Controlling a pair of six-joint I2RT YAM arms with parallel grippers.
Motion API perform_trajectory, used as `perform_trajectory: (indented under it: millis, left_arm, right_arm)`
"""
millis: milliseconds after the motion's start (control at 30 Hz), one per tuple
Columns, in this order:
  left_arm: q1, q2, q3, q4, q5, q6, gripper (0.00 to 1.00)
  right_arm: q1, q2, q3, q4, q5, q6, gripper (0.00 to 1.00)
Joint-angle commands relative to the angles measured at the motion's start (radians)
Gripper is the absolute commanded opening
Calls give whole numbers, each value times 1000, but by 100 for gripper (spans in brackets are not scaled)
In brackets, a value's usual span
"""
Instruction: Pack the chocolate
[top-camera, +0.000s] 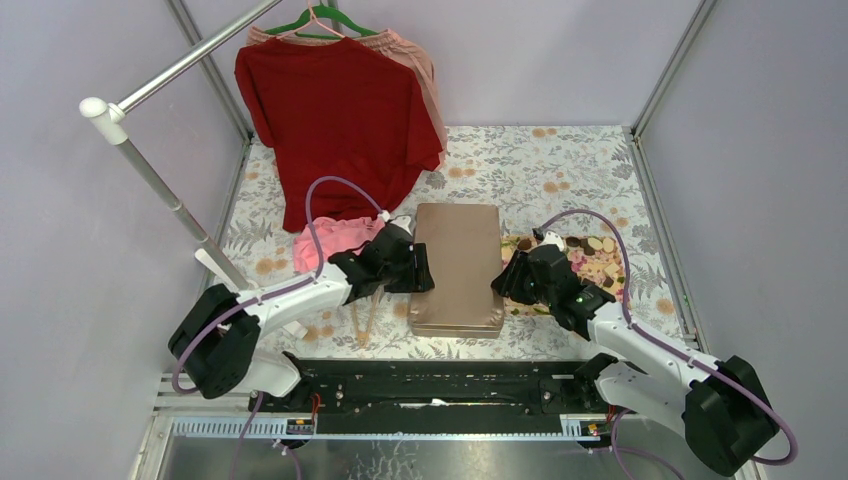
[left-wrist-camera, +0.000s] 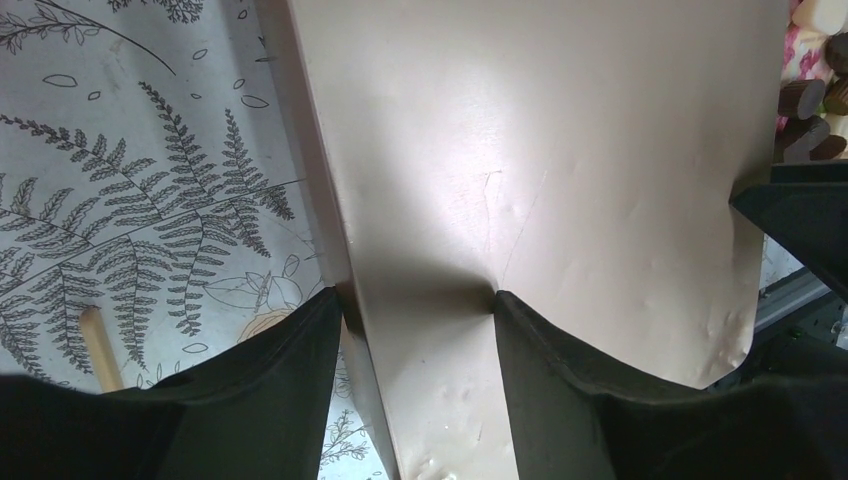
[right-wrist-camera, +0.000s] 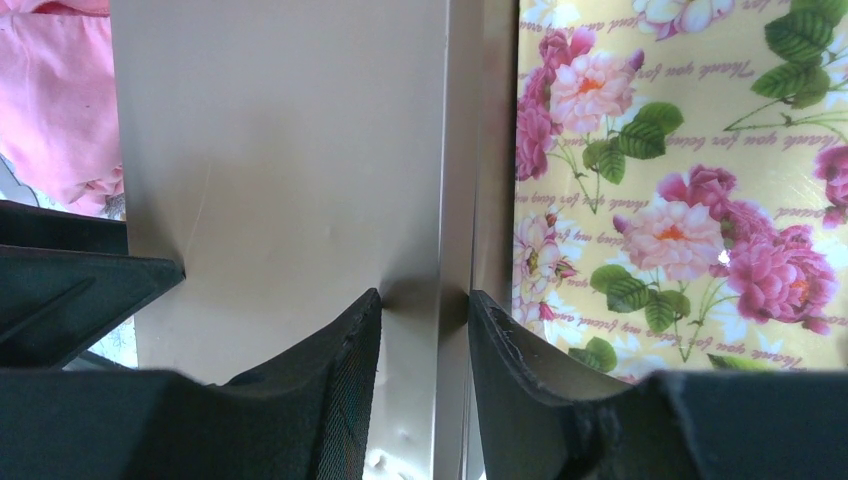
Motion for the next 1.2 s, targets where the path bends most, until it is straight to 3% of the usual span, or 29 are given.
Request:
perform_trajectory:
  millis: [0, 600, 800, 1033, 1167]
  left_arm:
    - [-15, -9, -47, -25, 8, -12, 63]
    - [-10, -22, -196, 89, 79, -103, 64]
    - [17, -42, -233, 132, 77, -114, 63]
    - [64, 39, -204, 313, 93, -122, 57]
    - [95, 56, -151, 311, 80, -114, 57]
  right_arm:
    - [-1, -4, 2, 5, -26, -16, 44]
    - [-1, 101, 20, 70, -218, -39, 46]
    - [-1, 121, -2, 163, -231, -39, 46]
    - [-2, 230, 15, 332, -206, -72, 46]
    - [-1, 286, 81, 307, -203, -104, 46]
